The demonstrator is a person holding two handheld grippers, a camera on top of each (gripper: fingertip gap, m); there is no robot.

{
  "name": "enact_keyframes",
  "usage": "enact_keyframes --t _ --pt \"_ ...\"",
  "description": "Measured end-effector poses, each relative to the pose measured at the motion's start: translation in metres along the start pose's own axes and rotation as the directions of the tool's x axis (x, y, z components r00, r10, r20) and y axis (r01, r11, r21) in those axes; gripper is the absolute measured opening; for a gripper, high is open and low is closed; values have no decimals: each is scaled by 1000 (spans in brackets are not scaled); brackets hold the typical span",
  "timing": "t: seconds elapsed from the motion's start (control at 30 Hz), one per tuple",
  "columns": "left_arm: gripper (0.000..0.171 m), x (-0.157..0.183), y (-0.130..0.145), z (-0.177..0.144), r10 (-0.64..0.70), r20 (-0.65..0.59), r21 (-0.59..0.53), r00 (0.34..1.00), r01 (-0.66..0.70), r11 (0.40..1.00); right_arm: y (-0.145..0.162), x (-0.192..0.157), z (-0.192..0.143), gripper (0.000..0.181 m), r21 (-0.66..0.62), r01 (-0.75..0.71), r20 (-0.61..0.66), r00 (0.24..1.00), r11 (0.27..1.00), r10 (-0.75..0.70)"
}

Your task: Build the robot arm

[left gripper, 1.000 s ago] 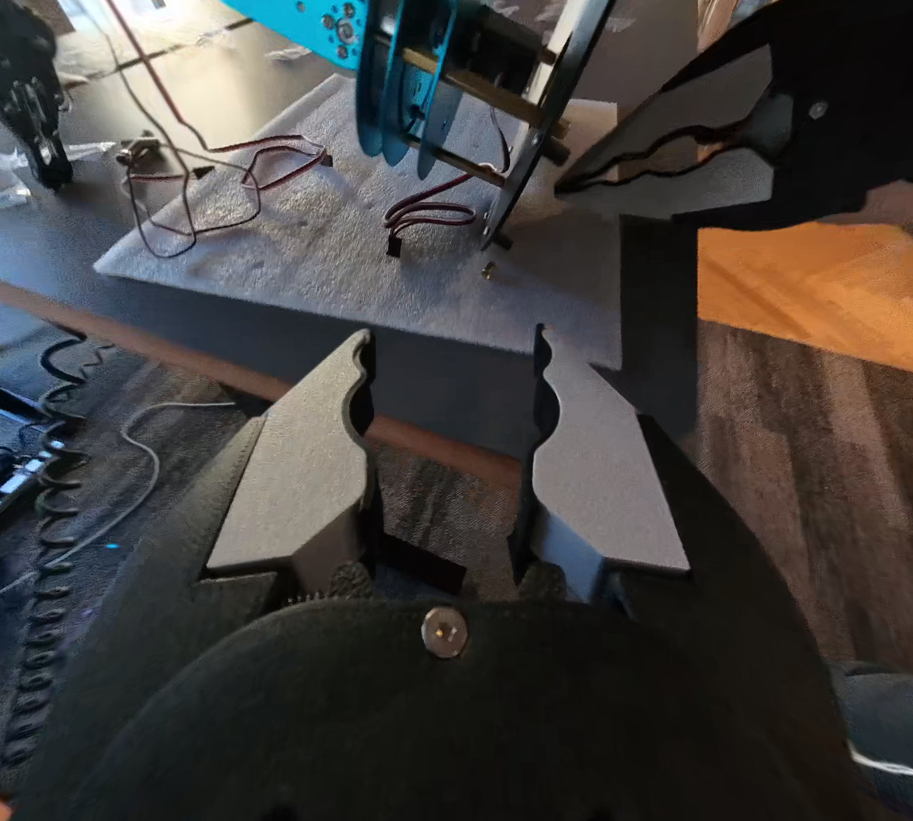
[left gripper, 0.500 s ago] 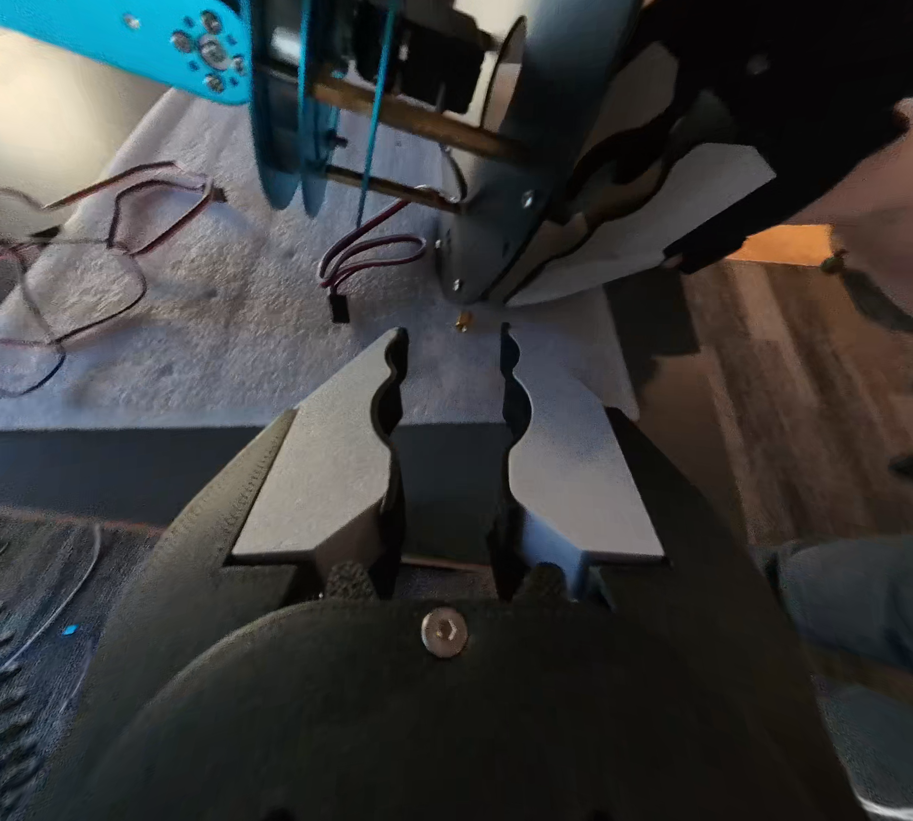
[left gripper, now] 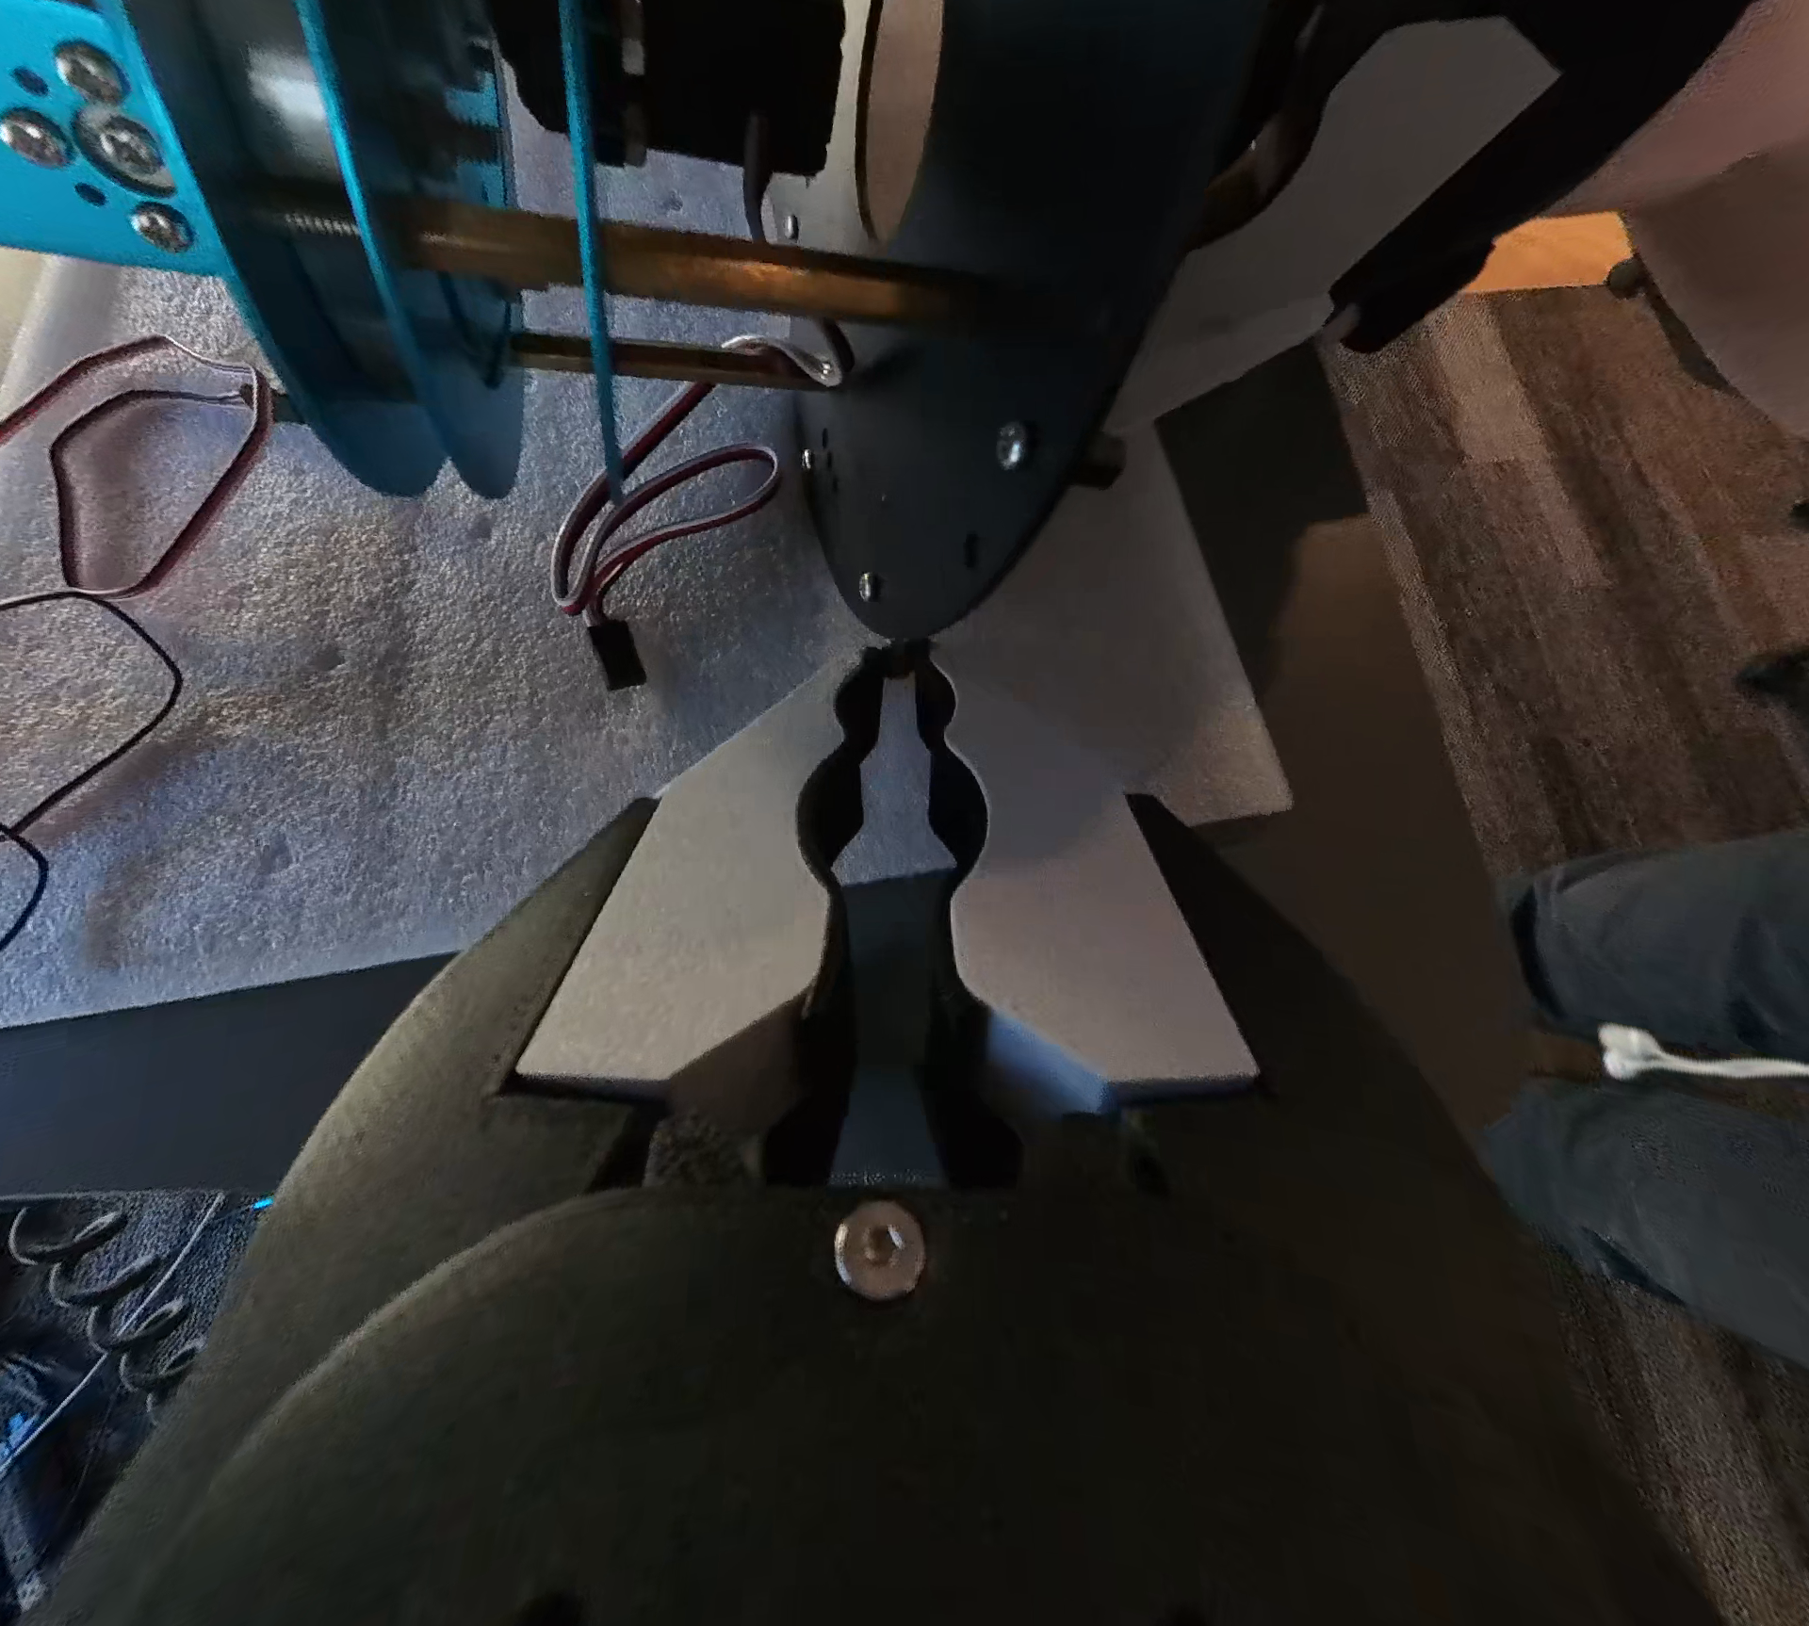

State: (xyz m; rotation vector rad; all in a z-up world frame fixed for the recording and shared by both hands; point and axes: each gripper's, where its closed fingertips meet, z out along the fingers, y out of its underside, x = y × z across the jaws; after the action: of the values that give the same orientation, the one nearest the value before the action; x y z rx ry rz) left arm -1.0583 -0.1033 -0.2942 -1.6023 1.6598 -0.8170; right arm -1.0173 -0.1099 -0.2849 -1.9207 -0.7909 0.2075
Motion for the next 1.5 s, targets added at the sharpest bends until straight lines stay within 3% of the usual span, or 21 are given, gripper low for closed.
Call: enact_keyframes --t 0.1,0.2,0.27,0.33,0.43,0.53,0.63,0.77,1.03,1.5 --pt "5 4 -2 -4 -27 -12 25 1000 27 999 -2 -5 -2 19 20 44 18 999 999 -44" --pt "4 24 -7 -9 -94 -105 63 990 101 993 -12 -18 -7 25 99 217 -9 976 971 -218" --pt "4 35 -10 -13 -116 -156 76 981 129 989 -23 -33 -14 25 184 395 -55 918 900 -392" --pt "4 42 -11 -16 -121 -197 79 973 139 987 -29 -49 -21 12 243 560 -103 827 792 -553" --pt "4 53 -14 -19 -134 -287 73 949 161 984 -30 -67 -23 5 298 678 -116 724 671 -680" --pt "4 58 -15 -21 -131 -338 68 932 163 984 -25 -68 -18 15 292 681 -60 714 672 -698" --pt "4 61 -15 -23 -131 -376 67 917 168 983 -30 -72 -23 14 354 657 -45 722 665 -690" --pt "4 69 -14 -27 -87 -440 80 894 135 988 -22 -82 -20 14 366 682 28 672 633 -740" --pt "4 67 -4 -22 55 -418 71 907 -28 997 -13 -83 -9 15 323 637 216 671 700 -710" --pt "4 68 5 -16 107 -412 15 905 -111 994 -9 -88 -8 5 325 682 261 601 655 -755"
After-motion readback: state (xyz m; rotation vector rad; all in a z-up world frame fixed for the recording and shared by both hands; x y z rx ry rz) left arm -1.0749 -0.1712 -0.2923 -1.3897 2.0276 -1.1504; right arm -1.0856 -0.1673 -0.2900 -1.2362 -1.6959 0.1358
